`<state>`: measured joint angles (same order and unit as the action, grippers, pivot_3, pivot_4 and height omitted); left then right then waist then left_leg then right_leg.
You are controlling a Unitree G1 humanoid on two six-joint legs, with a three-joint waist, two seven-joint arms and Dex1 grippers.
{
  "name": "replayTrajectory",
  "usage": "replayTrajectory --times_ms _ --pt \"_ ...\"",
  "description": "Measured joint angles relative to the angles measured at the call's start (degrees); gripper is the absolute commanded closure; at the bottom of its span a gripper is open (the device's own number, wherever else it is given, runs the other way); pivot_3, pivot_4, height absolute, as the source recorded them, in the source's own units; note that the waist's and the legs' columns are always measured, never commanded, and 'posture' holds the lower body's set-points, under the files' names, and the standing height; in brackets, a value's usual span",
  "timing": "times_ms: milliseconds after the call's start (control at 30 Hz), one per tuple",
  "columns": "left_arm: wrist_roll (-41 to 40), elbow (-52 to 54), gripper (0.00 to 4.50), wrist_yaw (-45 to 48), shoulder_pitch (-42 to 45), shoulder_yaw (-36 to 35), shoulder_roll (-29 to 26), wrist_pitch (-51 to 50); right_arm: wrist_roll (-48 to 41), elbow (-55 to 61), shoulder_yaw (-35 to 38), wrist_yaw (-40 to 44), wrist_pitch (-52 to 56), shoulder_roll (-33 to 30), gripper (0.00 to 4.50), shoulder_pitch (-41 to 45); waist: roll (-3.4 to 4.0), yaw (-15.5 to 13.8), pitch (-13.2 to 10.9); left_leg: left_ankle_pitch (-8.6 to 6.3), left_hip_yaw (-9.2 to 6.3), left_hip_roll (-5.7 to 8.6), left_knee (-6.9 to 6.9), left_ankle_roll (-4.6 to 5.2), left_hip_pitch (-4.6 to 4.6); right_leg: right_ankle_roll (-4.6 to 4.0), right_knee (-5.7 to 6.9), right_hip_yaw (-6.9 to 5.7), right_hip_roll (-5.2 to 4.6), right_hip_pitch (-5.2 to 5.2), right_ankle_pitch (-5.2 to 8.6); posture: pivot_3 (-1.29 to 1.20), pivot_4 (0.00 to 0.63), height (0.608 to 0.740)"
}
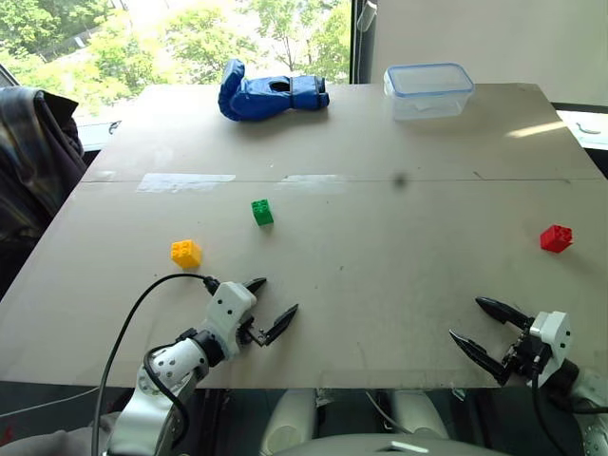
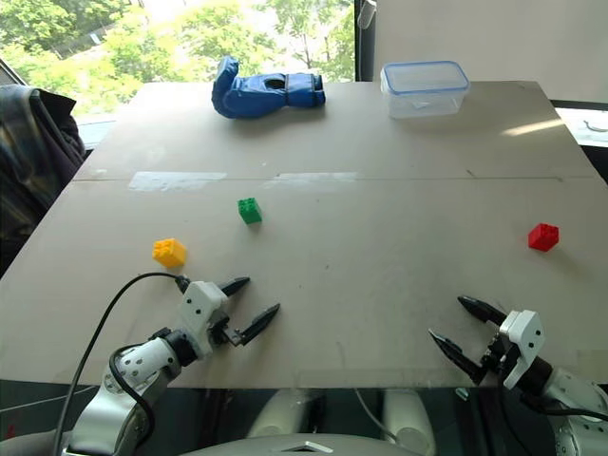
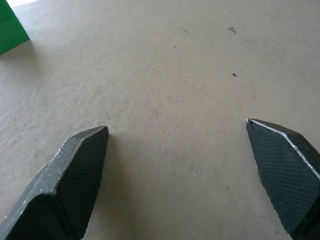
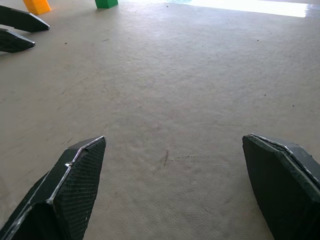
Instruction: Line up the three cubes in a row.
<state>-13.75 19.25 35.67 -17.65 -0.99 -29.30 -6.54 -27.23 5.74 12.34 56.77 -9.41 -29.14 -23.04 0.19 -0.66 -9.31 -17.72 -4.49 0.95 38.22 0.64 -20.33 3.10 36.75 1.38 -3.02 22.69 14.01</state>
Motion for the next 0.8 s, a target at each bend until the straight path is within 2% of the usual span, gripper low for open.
replayTrajectory --times_ms 233,633,800 --pt "-2.0 2.7 0.01 3.3 -2.7 1.0 -0.4 -0.4 1.5 2.1 -0.1 -3.5 1.2 0.2 0.0 -1.4 -0.01 0.0 0.0 0.0 0.0 0.01 0.01 0.0 -0.14 -0.17 -0.02 0.0 -0.02 0.1 -0.1 0.0 0.15 0.74" --pt "-2.0 3.0 0.01 3.8 -2.2 1.1 -0.7 -0.7 1.6 1.8 0.1 -4.2 1.7 0.2 0.0 -0.8 -0.01 0.0 0.0 0.0 -0.02 0.01 0.03 0.0 -0.15 -0.18 -0.02 -0.07 0.15 0.1 -0.11 0.0 0.15 0.74" --pt "-2.1 3.0 0.01 5.6 0.5 1.6 -2.5 -2.2 0.1 0.3 5.2 -8.7 3.3 0.3 0.0 1.5 -0.05 0.0 -0.1 0.0 -0.04 0.03 0.11 0.0 -0.21 -0.19 -0.01 -0.08 0.25 0.13 -0.12 0.0 0.15 0.74"
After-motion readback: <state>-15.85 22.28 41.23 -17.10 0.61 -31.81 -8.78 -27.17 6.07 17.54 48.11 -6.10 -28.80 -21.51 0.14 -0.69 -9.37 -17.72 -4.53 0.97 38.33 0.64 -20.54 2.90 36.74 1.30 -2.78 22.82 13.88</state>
